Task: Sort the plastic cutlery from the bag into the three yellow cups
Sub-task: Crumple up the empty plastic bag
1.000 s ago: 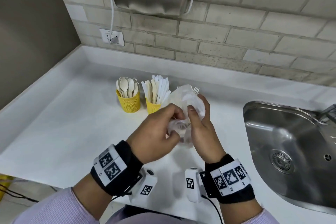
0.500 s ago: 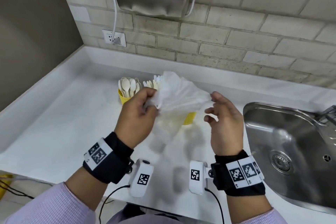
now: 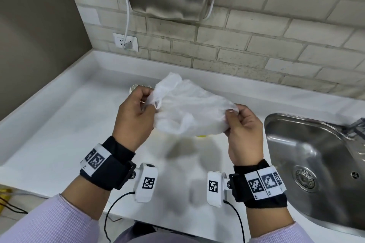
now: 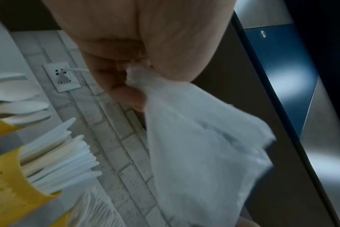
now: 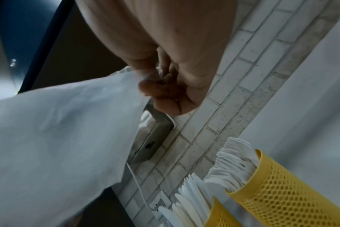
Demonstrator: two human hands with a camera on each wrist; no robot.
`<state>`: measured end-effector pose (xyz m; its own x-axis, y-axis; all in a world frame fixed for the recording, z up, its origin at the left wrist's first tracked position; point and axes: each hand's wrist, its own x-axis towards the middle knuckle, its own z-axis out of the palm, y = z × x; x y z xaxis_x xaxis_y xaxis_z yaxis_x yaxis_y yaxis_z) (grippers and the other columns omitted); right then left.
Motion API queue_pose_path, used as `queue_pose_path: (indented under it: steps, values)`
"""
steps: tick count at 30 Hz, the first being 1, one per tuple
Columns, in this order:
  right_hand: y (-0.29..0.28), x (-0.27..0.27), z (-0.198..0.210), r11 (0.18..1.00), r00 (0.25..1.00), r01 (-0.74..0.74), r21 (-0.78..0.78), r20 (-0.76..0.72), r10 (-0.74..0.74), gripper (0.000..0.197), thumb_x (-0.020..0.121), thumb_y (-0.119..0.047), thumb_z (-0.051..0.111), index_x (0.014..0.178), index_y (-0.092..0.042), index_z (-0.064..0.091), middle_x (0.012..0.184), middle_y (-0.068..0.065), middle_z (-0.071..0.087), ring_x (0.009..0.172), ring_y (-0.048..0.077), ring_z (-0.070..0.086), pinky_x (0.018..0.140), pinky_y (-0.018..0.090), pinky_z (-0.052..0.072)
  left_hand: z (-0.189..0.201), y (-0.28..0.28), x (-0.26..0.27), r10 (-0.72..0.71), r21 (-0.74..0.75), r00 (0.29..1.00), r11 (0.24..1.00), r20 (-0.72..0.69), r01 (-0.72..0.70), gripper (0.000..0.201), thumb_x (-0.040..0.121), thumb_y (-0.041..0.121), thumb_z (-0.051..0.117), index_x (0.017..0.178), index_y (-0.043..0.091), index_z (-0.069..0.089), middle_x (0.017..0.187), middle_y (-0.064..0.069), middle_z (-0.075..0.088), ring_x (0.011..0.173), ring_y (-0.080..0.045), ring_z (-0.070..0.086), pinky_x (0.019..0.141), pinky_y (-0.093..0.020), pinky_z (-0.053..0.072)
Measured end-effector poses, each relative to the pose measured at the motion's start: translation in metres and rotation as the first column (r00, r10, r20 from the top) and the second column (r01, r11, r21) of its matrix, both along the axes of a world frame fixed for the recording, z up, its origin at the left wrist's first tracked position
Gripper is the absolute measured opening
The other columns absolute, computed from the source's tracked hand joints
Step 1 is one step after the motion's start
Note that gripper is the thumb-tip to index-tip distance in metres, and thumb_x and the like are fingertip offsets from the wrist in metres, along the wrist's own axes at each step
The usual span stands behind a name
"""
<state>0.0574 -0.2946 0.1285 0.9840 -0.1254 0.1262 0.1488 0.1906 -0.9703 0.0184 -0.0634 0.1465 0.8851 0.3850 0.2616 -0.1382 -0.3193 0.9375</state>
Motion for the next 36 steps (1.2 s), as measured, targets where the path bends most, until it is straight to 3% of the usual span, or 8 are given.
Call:
queue_pose_path:
  steps: [8, 14, 17, 21, 25, 30, 34, 36]
  values:
    - [-0.017, 0.005, 0.012, 0.95, 0.943, -0.31, 0.038, -0.114, 0.312, 0.053, 0.079, -0.017, 0.058, 0.132, -0.022, 0.057, 0.117, 0.003, 0.069, 0.1, 0.019, 0.069, 0.069, 0.039, 0.059, 0.007, 0.002, 0.001, -0.088, 0.045, 0.996, 0.995, 0.007, 0.087, 0.033, 0.093, 0.004, 0.057, 0.102, 0.034, 0.064, 0.1, 0.013, 0.07, 0.08, -0.02, 0.065, 0.071, -0.032, 0.053]
    - [-0.01, -0.002, 0.015, 0.936, 0.932, -0.349, -0.039, -0.121, 0.342, 0.029, 0.097, 0.009, 0.054, 0.111, -0.011, 0.07, 0.094, 0.008, 0.077, 0.077, 0.028, 0.072, 0.053, 0.037, 0.057, 0.016, 0.0, 0.001, -0.196, -0.322, 0.977, 0.933, -0.086, 0.159, 0.043, 0.079, 0.026, 0.073, 0.119, 0.028, 0.059, 0.118, -0.001, 0.069, 0.099, -0.017, 0.071, 0.076, -0.034, 0.059]
    - [-0.008, -0.003, 0.014, 0.935, 0.925, -0.356, 0.012, -0.137, 0.354, 0.03, 0.098, 0.008, 0.051, 0.11, -0.013, 0.071, 0.095, 0.011, 0.076, 0.079, 0.03, 0.073, 0.055, 0.039, 0.058, 0.018, -0.003, -0.002, -0.313, -0.357, 0.935, 0.903, -0.166, 0.239, 0.034, 0.094, 0.01, 0.068, 0.125, 0.021, 0.059, 0.109, -0.002, 0.071, 0.089, -0.023, 0.073, 0.061, -0.034, 0.059]
    - [-0.009, -0.001, 0.012, 0.923, 0.899, -0.348, 0.162, -0.221, 0.378, 0.03, 0.099, 0.008, 0.04, 0.102, -0.009, 0.065, 0.072, 0.018, 0.07, 0.046, 0.035, 0.064, 0.039, 0.026, 0.048, 0.015, -0.001, -0.003, -0.353, -0.4, 0.93, 0.87, -0.099, 0.288, 0.041, 0.098, -0.007, 0.049, 0.1, 0.025, 0.074, 0.084, -0.006, 0.065, 0.053, -0.022, 0.054, 0.042, -0.025, 0.042]
    - [-0.004, 0.004, -0.001, 0.889, 0.885, -0.329, 0.318, -0.225, 0.408, 0.058, 0.094, 0.017, 0.034, 0.066, -0.015, 0.075, 0.075, 0.011, 0.071, 0.054, 0.03, 0.065, 0.044, 0.026, 0.051, 0.014, 0.0, -0.004, -0.393, -0.48, 0.918, 0.816, -0.051, 0.323, 0.04, 0.077, -0.006, 0.044, 0.058, 0.02, 0.068, 0.061, -0.005, 0.055, 0.047, -0.018, 0.043, 0.051, -0.031, 0.026]
    - [0.0, 0.016, -0.014, 0.923, 0.91, -0.345, 0.171, -0.182, 0.373, 0.055, 0.073, 0.027, 0.032, 0.049, -0.011, 0.064, 0.067, 0.008, 0.063, 0.071, 0.033, 0.059, 0.056, 0.028, 0.052, 0.022, 0.004, -0.005, -0.488, -0.559, 0.87, 0.741, -0.068, 0.371, 0.017, 0.064, 0.023, 0.058, 0.06, 0.008, 0.064, 0.064, -0.008, 0.055, 0.058, -0.02, 0.053, 0.051, -0.028, 0.048]
    - [-0.008, 0.024, -0.005, 0.938, 0.947, -0.32, -0.134, -0.054, 0.316, 0.036, 0.058, -0.009, 0.053, 0.079, -0.024, 0.078, 0.115, 0.0, 0.064, 0.11, 0.019, 0.061, 0.084, 0.034, 0.046, 0.021, 0.014, -0.004, -0.381, -0.057, 0.91, 0.924, -0.161, 0.377, 0.036, 0.071, 0.031, 0.073, 0.067, 0.004, 0.049, 0.067, -0.001, 0.05, 0.066, -0.013, 0.053, 0.056, -0.023, 0.046]
    - [-0.014, 0.02, 0.009, 0.893, 0.916, -0.383, -0.237, 0.028, 0.4, 0.055, 0.059, -0.023, 0.059, 0.112, -0.034, 0.072, 0.14, 0.0, 0.054, 0.132, 0.012, 0.052, 0.103, 0.035, 0.04, 0.024, 0.013, -0.006, -0.377, 0.262, 0.909, 0.872, -0.18, 0.413, 0.031, 0.077, 0.012, 0.076, 0.068, 0.015, 0.047, 0.064, 0.013, 0.047, 0.063, -0.003, 0.044, 0.06, -0.02, 0.036]
